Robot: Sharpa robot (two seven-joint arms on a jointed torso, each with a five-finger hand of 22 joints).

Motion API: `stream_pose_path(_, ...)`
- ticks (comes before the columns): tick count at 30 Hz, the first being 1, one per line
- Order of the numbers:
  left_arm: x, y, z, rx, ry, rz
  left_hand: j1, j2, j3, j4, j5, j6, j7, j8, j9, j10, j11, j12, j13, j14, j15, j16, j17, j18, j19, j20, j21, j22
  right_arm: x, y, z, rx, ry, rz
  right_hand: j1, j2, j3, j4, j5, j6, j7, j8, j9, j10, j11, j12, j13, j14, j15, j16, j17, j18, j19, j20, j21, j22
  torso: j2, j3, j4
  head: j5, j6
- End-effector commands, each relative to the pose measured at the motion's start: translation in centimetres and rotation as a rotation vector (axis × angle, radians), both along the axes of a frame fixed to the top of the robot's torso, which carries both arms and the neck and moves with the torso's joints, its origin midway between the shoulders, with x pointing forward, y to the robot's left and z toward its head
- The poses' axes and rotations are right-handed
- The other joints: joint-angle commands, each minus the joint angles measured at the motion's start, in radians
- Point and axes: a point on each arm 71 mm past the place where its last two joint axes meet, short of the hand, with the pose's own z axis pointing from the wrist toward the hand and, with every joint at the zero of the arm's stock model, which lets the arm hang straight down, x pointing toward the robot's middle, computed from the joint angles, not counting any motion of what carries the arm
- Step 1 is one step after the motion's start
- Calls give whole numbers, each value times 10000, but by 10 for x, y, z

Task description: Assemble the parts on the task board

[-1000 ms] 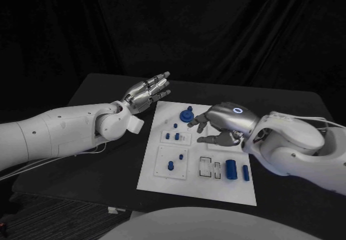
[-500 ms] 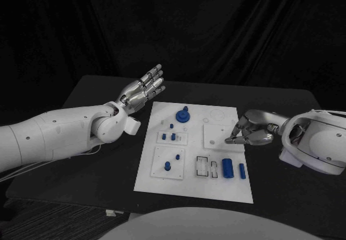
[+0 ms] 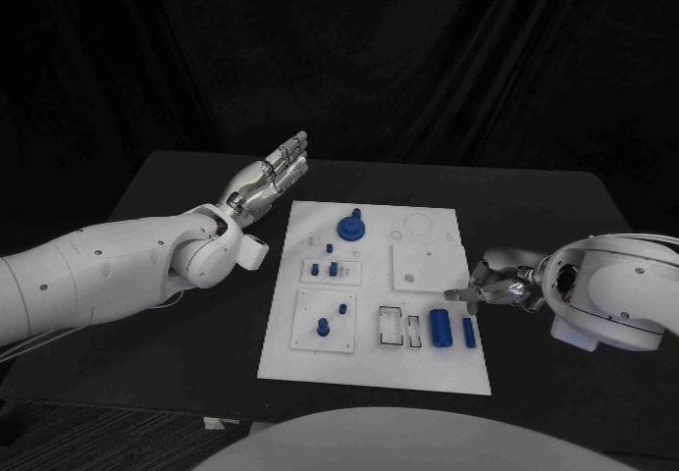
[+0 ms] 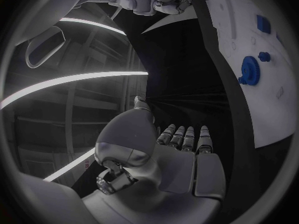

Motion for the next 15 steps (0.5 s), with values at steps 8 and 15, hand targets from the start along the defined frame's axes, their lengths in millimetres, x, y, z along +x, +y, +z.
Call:
stream_pose_path(8, -3, 0, 2, 91, -664, -181, 288, 401, 69, -49, -27, -18, 111, -1, 1, -23, 302, -34, -14, -4, 131, -36, -16, -120, 8, 66, -34, -10, -7, 7, -14, -1461, 106, -65, 132, -308, -143, -137, -521, -226, -61, 349, 948, 1056, -63, 24, 2626, 813, -126, 203, 1031, -294, 896, -126, 788, 2517, 3, -5, 14, -2, 2)
stream_pose_path(15, -3, -1, 0, 93, -470, -325, 507, 507, 176, -51, 6, 39, 280, 10, 11, -23, 370, -34, -14, -4, 229, -36, -16, -130, 8, 150, -34, -10, -6, 20, -14, -1706, -567, 315, 241, -597, -232, -169, -1033, -433, -59, 487, 1479, 1056, -65, 24, 2626, 797, -135, 223, 975, -291, 883, -135, 792, 2513, 7, -10, 31, -24, 2)
